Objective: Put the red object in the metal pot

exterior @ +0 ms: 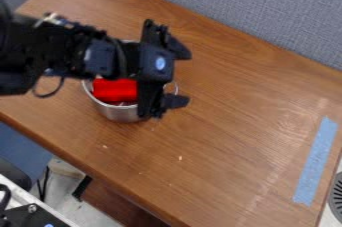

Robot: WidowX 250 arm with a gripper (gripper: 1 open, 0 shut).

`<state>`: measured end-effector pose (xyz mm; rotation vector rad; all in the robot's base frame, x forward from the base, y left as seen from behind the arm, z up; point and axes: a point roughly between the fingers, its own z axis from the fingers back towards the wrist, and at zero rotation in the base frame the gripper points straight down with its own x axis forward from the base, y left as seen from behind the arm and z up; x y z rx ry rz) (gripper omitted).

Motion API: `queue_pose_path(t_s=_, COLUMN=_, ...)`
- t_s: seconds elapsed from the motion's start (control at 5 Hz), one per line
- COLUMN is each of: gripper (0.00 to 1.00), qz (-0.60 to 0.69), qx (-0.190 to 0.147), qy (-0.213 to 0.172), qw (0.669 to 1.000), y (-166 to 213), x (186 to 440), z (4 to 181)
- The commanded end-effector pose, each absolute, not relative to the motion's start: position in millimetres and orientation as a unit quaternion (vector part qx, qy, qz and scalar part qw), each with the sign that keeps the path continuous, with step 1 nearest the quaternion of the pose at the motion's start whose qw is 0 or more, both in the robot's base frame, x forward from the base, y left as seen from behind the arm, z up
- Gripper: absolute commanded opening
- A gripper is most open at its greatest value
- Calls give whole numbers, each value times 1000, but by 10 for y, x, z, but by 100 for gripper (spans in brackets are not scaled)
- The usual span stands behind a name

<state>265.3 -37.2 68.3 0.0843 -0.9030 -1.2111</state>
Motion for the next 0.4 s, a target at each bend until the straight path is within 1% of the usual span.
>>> queue_pose_path(t_s=0.0, gripper=100, qz=-546, qx=57, qy=-425, qw=720, y=-419, x=2921, z=779)
queue_pose_path(t_s=0.2, gripper=0, qz=-515, qx=58, qy=-428, qw=740, y=-239, x=3052, z=541)
